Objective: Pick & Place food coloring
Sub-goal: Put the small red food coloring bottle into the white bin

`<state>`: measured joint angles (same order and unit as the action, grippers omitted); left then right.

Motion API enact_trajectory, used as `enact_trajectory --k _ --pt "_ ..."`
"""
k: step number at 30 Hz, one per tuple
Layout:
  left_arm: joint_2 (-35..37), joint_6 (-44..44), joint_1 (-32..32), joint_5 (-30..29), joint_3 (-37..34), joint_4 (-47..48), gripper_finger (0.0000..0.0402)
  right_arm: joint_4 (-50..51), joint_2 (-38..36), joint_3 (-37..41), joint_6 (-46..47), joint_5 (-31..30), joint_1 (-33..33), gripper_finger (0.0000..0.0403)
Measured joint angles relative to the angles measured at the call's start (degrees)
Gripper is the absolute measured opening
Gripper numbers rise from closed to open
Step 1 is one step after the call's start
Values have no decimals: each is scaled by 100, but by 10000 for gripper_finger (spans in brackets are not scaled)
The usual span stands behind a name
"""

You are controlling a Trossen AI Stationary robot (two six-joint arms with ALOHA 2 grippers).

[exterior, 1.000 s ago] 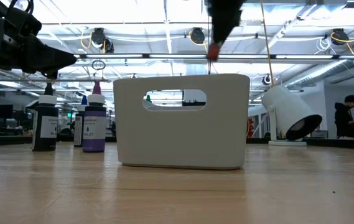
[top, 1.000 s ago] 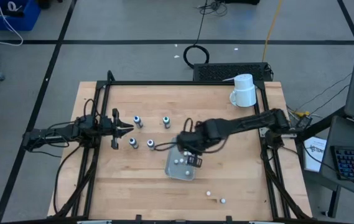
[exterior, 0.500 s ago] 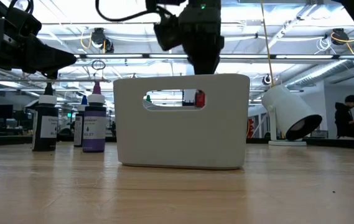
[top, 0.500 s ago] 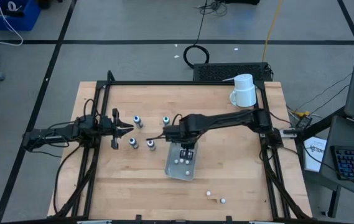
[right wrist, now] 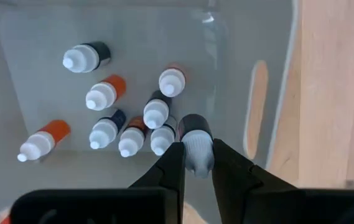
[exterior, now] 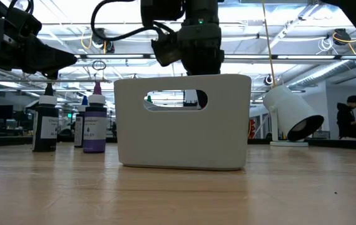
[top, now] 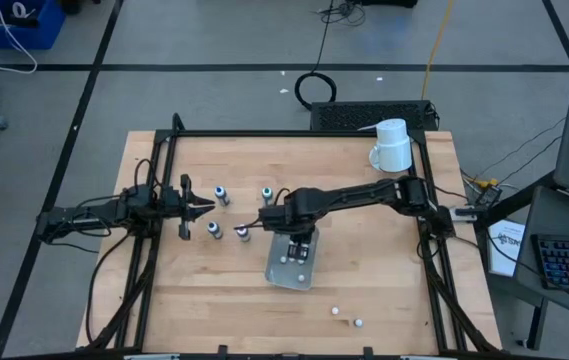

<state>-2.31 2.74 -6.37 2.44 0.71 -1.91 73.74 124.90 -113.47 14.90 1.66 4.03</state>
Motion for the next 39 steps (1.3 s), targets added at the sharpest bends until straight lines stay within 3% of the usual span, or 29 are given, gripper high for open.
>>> enact_trajectory --k 18,39 --pt "2 0 0 0 0 0 58 -800 6 779 -61 -1 -31 44" --pt "1 -2 1 0 0 0 58 -1212 -5 1047 24 10 -22 55"
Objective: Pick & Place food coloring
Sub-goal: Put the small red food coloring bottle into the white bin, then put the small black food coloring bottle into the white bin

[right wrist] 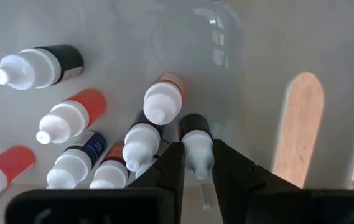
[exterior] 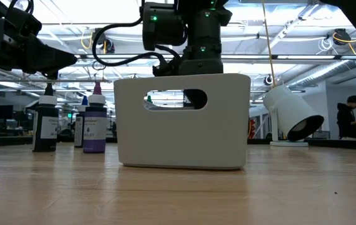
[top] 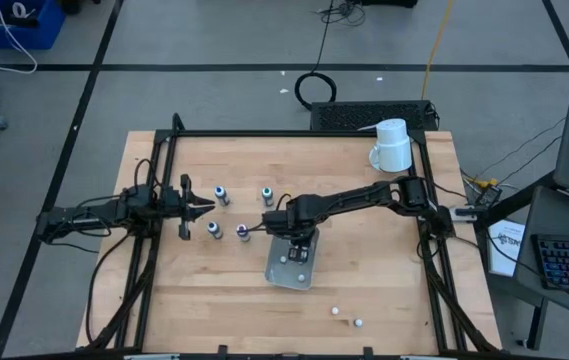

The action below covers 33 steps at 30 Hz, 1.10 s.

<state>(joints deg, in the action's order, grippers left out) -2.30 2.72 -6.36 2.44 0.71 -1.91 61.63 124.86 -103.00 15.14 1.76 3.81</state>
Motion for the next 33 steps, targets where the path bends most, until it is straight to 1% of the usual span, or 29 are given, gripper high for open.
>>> enact_trajectory --k 5,9,13,18,22,24,27,30,33 --pt "1 0 -1 0 0 0 58 19 -47 11 164 -6 17 99" --pt "0 1 0 0 0 0 58 28 -74 11 217 -11 55 117" --pt "1 0 0 0 0 2 58 57 -178 11 244 -13 96 118" --pt "0 1 -1 0 0 1 58 197 -538 11 442 -52 127 108" --pt "1 2 0 0 0 -2 58 541 -840 11 813 -381 208 101" --pt "1 1 -1 0 0 -2 58 810 -1033 11 1112 -467 326 99" --pt "-1 1 0 0 0 -1 58 1269 -1284 9 1904 -420 663 98" --pt "0 0 0 0 0 -2 58 1613 -1440 7 2867 -212 1171 98" --pt "1 1 -1 0 0 -2 58 1749 -1487 7 3855 148 1713 97"
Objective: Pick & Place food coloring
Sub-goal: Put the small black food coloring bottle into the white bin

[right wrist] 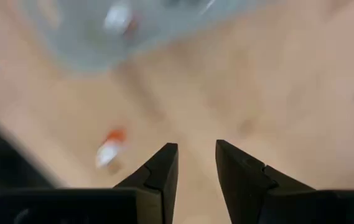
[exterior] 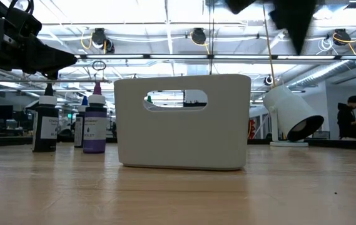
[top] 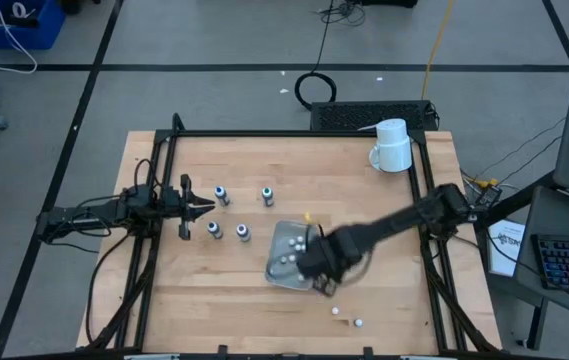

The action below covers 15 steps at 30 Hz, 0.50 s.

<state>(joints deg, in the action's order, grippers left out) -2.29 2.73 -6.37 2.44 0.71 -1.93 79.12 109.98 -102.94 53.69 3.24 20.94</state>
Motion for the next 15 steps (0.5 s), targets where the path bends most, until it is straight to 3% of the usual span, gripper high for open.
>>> enact_trajectory --k 8,15 --pt "0 0 1 0 0 1 58 -42 -1 155 2370 453 1176 93" --pt "1 1 0 0 0 2 58 -801 10 763 3565 456 1881 93"
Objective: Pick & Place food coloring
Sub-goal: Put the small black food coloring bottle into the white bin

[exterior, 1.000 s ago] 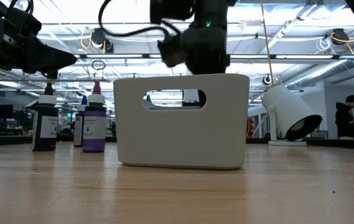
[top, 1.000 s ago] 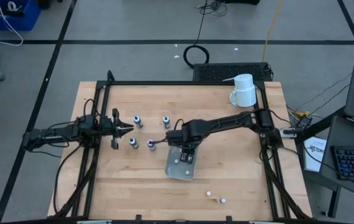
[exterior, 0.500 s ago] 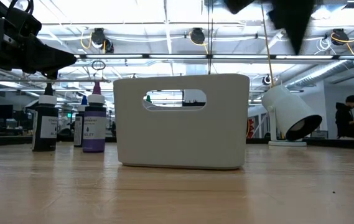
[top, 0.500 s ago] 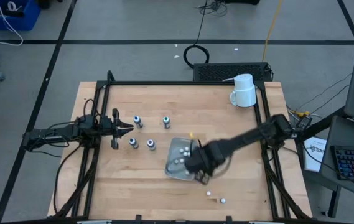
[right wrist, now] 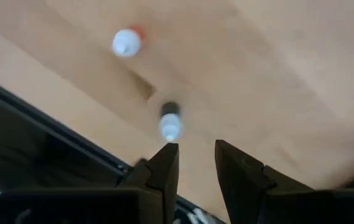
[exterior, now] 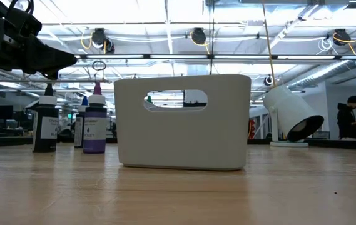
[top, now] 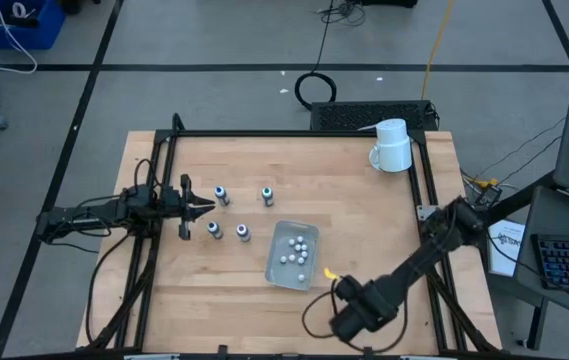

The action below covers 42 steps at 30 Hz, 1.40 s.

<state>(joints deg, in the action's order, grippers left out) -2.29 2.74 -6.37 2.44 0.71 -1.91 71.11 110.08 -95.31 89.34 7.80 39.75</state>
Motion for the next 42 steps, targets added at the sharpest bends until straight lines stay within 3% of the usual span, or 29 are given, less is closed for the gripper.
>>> enact_trajectory --k 7,17,42 --pt "0 0 1 0 0 -1 58 -1263 -2 716 301 -27 337 93" --pt "-2 -1 0 0 0 -2 58 -1306 -7 984 221 -329 425 93" --pt "-2 0 2 0 0 0 58 -1600 -7 988 145 -344 423 93"
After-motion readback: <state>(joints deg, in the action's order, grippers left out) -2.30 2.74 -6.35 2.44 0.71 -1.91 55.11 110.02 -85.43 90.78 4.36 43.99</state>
